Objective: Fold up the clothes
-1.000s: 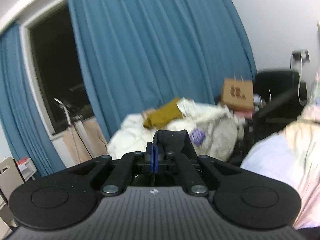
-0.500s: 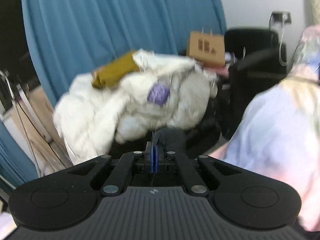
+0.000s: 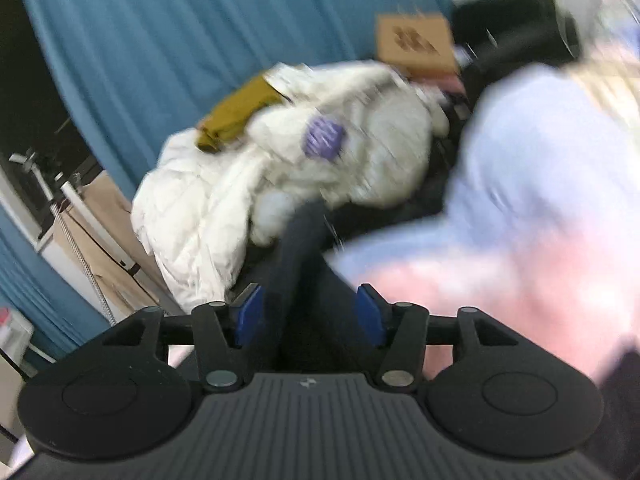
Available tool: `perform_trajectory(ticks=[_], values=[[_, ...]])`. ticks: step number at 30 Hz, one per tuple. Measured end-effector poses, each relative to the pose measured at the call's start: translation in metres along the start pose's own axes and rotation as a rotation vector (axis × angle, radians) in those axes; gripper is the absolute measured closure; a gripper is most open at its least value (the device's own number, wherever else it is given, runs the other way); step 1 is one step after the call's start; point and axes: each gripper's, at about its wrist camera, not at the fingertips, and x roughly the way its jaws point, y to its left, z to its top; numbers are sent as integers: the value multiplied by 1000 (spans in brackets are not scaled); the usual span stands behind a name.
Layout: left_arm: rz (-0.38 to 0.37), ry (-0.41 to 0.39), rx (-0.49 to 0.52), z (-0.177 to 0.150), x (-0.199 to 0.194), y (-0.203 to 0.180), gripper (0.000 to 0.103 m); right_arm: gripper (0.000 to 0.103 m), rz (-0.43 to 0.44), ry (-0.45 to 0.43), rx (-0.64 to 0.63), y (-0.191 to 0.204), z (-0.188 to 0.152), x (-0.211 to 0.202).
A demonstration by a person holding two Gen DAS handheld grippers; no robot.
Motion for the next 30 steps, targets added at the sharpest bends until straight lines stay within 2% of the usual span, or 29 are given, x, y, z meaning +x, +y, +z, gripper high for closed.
perform_trajectory(ticks=[2, 4, 6, 8, 9, 10, 11, 14, 18, 22, 26, 30], values=[[2, 0, 0, 1, -1, -1, 95, 50, -44, 38, 23, -7, -10, -4], [1, 3, -2, 1, -1, 0, 95, 43, -87, 75, 45, -15, -21, -8], [1, 6, -5, 1, 0, 1, 95, 40, -106, 105, 94, -23, -23, -1], [-1, 7, -11, 1, 0, 2, 95, 43, -130, 122, 84, -22, -22, 9], [-3, 8, -14, 2, 0, 2, 95, 50, -144, 121, 66, -20, -22, 12], [-5, 9, -14, 2, 0, 3, 95, 75, -138, 114, 54, -16, -21, 10], [-7, 10, -14, 2, 0, 4, 95, 93, -111, 112, 55, -13, -19, 8], [-15, 16, -22, 4, 1, 6, 95, 103, -45, 111, 38, 3, -10, -6], [-26, 27, -37, 5, 1, 10, 95, 103, 21, 50, -54, 38, 13, -35], [-35, 32, -48, 6, 0, 10, 94, 103, 44, -23, -107, 65, 41, -65], [-39, 41, -58, 7, -1, 13, 94, 102, 17, 56, -45, 49, 44, -60], [-43, 55, -80, 7, -1, 17, 94, 93, 9, 203, 110, 9, 12, -37]])
